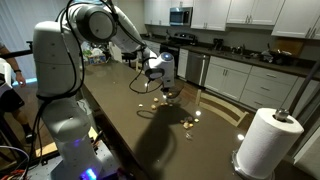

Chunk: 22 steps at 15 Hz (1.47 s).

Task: Pick up the black basket then place it down again

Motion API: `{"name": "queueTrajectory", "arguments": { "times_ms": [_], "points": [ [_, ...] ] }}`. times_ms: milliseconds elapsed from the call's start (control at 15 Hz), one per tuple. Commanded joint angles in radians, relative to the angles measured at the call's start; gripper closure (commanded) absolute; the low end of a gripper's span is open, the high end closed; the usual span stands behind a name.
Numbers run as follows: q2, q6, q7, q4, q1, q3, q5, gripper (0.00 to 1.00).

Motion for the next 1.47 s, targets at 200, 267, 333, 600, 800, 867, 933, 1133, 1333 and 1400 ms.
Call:
{"name": "queueTrajectory", "arguments": {
  "times_ms": [200,267,333,600,800,867,933,1133,1333,1400],
  "points": [
    [-0.052,0.055,0.487,-0.089,0.146,-0.147,-0.351,0.96],
    [-0.058,0.037,0.564,-0.091,0.161,-0.167,-0.416,0.96],
    [-0.065,0.017,0.63,-0.095,0.176,-0.187,-0.469,0.96],
    [-0.104,-0.02,0.799,-0.12,0.112,-0.128,-0.61,0.96],
    [-0.131,-0.035,0.826,-0.137,0.083,-0.096,-0.608,0.96],
    [-0.138,-0.035,0.812,-0.145,0.069,-0.083,-0.585,0.96],
    [-0.144,-0.034,0.807,-0.151,0.058,-0.073,-0.574,0.96],
    [-0.151,-0.025,0.783,-0.176,0.024,-0.047,-0.532,0.96],
    [-0.153,-0.009,0.774,-0.204,-0.001,-0.031,-0.491,0.96],
    [-0.156,0.002,0.771,-0.219,-0.006,-0.027,-0.471,0.96]
  ]
}}
